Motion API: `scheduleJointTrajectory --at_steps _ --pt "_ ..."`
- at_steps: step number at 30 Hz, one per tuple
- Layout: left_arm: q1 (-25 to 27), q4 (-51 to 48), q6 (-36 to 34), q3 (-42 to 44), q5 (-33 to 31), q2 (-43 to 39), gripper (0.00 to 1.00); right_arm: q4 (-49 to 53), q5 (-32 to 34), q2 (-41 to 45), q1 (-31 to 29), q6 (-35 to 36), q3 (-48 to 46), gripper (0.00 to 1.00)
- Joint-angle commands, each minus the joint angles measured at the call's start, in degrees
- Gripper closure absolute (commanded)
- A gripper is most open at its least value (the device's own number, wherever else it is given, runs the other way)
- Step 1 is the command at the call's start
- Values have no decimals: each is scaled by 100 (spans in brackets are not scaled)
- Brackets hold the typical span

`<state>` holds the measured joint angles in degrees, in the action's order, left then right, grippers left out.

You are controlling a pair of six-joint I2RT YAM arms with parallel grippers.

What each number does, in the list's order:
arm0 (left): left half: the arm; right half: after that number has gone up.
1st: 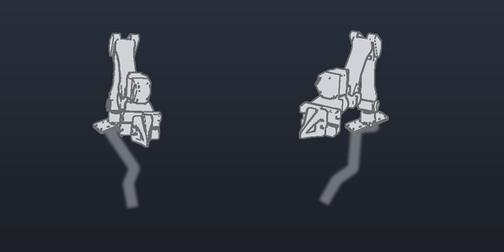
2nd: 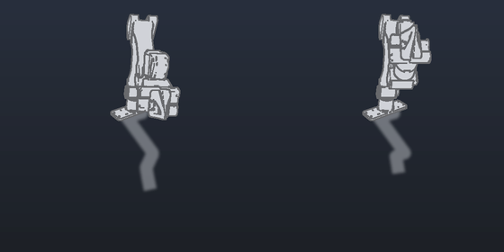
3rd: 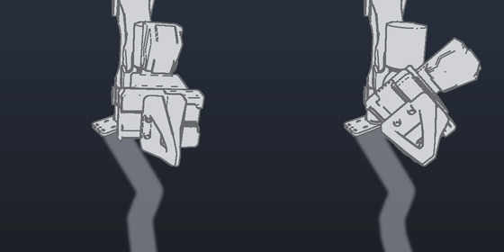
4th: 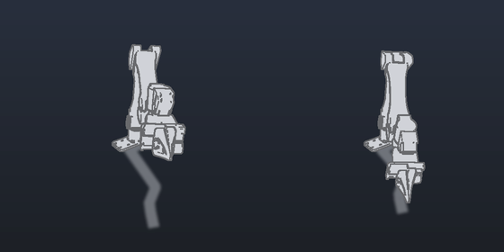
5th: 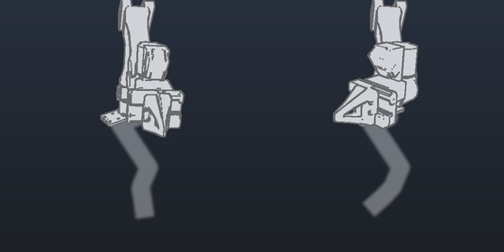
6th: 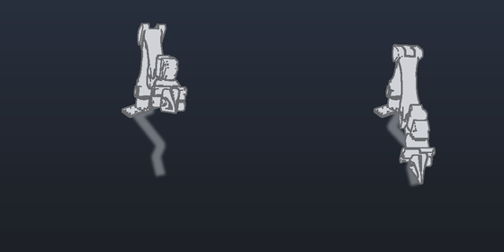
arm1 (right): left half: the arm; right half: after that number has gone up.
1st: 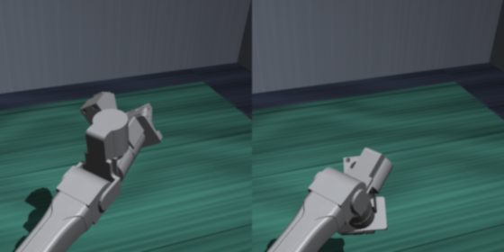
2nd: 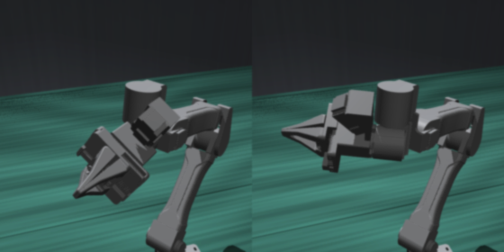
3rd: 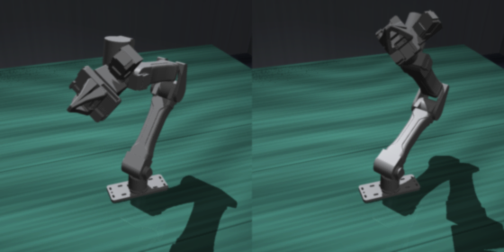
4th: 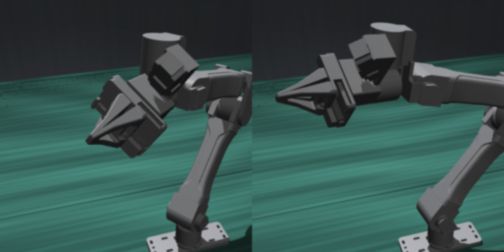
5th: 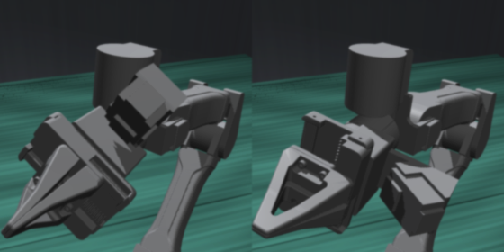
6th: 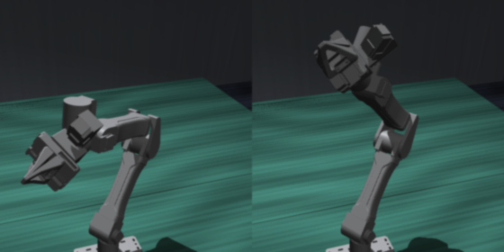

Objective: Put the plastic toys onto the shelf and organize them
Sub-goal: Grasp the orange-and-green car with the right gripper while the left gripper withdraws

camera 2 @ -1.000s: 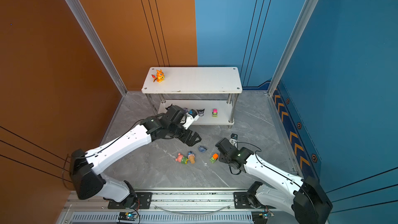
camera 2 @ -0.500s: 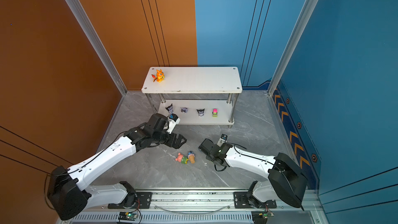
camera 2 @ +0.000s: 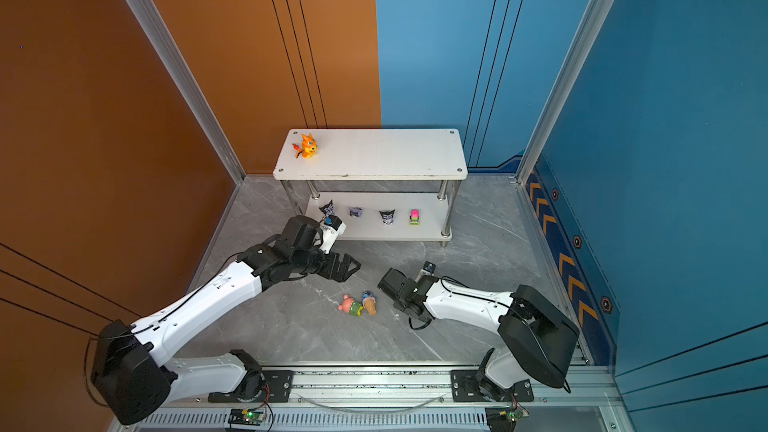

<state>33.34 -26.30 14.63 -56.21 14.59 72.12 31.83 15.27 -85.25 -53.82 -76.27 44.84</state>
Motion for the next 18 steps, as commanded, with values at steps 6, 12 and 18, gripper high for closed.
scheduleJointTrajectory --at_steps 6,12,18 --pt "-83 134 -30 100 290 70 2 -6 131 -254 -180 -299 134 59" --pt "-97 162 -30 141 316 75 2 51 217 -257 -260 -371 131 66" --pt "-97 177 -26 146 322 97 2 228 398 -59 -256 -262 170 74"
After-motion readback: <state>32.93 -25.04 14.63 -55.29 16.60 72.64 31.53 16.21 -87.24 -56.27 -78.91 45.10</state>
